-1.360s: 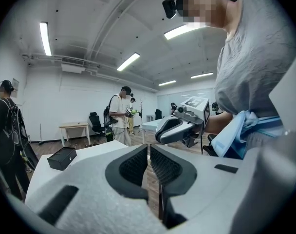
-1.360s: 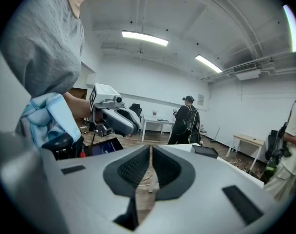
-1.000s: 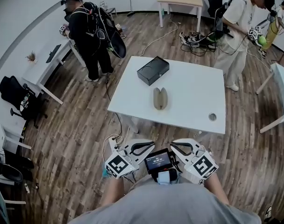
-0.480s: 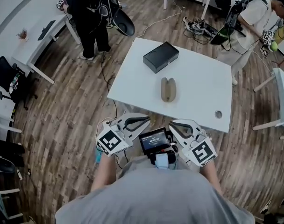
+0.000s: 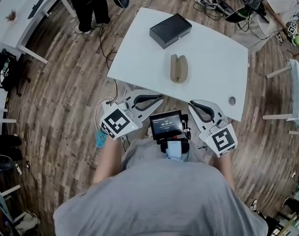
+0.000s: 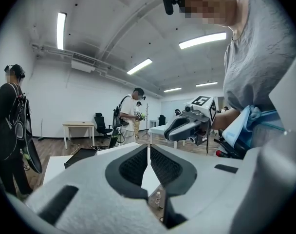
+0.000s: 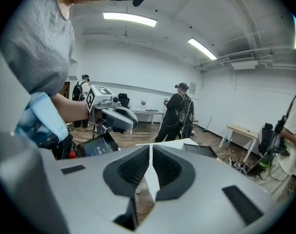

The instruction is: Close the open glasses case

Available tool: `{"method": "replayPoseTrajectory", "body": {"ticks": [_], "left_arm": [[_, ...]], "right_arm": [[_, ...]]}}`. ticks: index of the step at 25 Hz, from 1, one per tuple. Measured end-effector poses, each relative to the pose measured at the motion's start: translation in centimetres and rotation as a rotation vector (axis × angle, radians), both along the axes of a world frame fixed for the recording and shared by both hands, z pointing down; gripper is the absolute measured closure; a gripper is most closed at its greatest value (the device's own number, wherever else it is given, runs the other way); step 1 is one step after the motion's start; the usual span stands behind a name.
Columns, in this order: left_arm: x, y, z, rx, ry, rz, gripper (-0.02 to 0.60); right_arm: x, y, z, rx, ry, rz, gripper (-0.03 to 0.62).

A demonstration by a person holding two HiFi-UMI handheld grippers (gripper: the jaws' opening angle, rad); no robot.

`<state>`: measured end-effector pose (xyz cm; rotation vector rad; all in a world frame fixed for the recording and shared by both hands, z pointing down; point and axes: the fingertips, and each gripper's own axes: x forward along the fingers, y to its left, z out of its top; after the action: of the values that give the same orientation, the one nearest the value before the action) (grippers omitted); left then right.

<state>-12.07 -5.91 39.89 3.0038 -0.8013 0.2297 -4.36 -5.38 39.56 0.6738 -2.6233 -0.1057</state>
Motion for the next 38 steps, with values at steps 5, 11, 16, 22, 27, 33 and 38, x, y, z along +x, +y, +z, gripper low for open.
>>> {"method": "replayPoseTrajectory", "body": {"ticks": [5, 11, 16, 22, 27, 33, 38], "left_arm": [[-0.6, -1.0, 0.6, -0.021, 0.043, -0.053, 0.552], [-0.6, -2.2, 1.7, -0.056, 0.062, -0.080, 0.552], [-0.8, -2.8, 2.8, -0.089, 0.065, -0.081, 0.552], [-0.6, -5.0, 3.9, -0.105, 0.068, -0.040, 0.552], [0.3, -10.6, 4.5, -0.029, -0.037, 0.057, 0.551], [2.8, -18.0, 7.0, -0.035, -0.159, 0.168, 0.537], [5.1, -22.3, 11.3, -0.078, -0.330, 0.286, 0.437]], "right_arm": [[-0.3, -1.8, 0.8, -0.021, 0.017, -0.014, 0.556], [-0.7, -3.8, 1.9, -0.050, -0.015, -0.006, 0.556], [-0.6, -5.8, 3.4, -0.105, -0.038, 0.043, 0.556], [0.7, -9.9, 6.3, -0.193, -0.055, 0.187, 0.554], [1.1, -12.8, 9.4, -0.281, -0.091, 0.283, 0.554], [2.5, -15.1, 14.1, -0.351, -0.082, 0.399, 0.553], [2.9, -16.3, 18.0, -0.456, -0.091, 0.501, 0.500]]}}
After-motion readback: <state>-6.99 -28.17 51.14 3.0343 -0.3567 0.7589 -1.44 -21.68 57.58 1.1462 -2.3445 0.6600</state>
